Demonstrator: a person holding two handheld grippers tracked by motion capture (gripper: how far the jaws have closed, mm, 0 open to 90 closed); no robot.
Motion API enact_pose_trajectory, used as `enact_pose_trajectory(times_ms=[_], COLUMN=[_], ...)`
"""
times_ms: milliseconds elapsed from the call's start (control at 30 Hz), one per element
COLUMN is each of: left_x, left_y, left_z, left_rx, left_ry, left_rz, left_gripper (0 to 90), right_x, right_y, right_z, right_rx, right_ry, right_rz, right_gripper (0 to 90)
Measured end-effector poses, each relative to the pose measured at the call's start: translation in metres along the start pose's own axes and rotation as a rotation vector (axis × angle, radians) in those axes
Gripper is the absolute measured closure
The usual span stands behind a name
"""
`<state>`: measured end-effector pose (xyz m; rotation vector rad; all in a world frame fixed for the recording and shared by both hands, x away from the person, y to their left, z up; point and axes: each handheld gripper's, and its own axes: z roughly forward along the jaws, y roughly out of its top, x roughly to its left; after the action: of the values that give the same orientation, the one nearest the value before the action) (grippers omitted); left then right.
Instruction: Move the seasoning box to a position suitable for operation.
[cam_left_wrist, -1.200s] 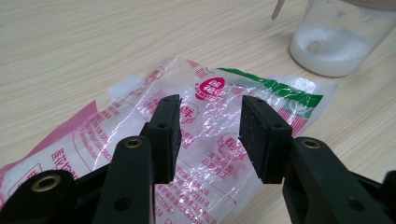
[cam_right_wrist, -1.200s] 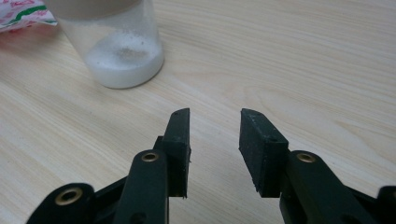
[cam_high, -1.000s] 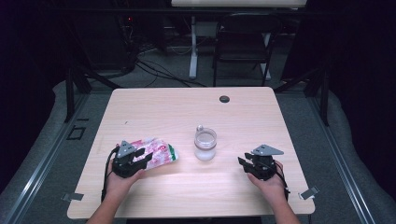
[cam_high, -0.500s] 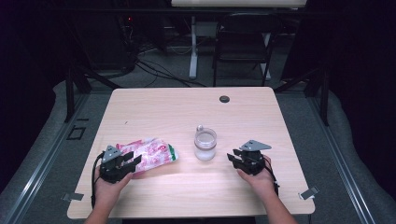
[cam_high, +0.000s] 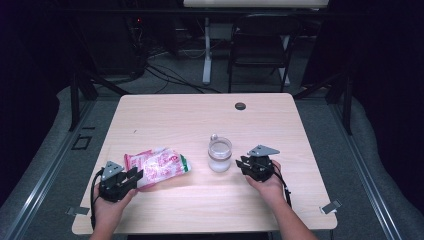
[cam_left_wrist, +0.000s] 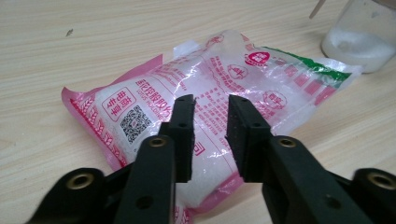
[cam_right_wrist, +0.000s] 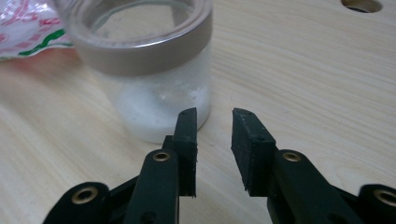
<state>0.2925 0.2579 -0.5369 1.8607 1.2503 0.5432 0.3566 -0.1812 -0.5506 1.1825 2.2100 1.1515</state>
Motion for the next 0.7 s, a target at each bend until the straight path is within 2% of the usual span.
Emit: enact_pose_trajectory(times_ms=[33, 133, 300, 333, 400, 533, 700], left_x=[-0.004, -0.009, -0.025, -0.031, -0.042, -0.065, -0.097], left_y=[0.001, 0.003, 0.018, 0.022, 0.033, 0.052, 0.074], left_z=[-0.001, -0.001, 0.011, 0.016, 0.029, 0.054, 0.085], left_rx=[0.001, -0.003, 0.002, 0.0, -0.004, -0.009, 0.013], left_ry=[-0.003, -0.023, -0.081, -0.084, -0.134, -0.159, -0.16], left_rz=[0.015, 0.026, 0.015, 0.015, -0.02, -0.049, -0.025], left_gripper=[78.2, 82.3, 90.0, 90.0, 90.0, 90.0, 90.0], right_x=[-0.003, -0.006, -0.012, -0.013, -0.018, -0.02, -0.017], right_y=[0.001, 0.002, 0.005, 0.005, 0.008, 0.01, 0.019], right_z=[0.001, 0.002, 0.008, 0.01, 0.013, 0.016, 0.021], right_rx=[-0.019, -0.023, -0.012, -0.018, -0.02, -0.03, -0.046], right_ry=[-0.006, -0.003, -0.019, -0.027, -0.034, -0.025, -0.008], right_rz=[0.033, 0.057, 0.036, 0.038, 0.055, 0.074, 0.071], right_gripper=[71.9, 71.8, 75.2, 76.2, 78.4, 81.2, 83.5])
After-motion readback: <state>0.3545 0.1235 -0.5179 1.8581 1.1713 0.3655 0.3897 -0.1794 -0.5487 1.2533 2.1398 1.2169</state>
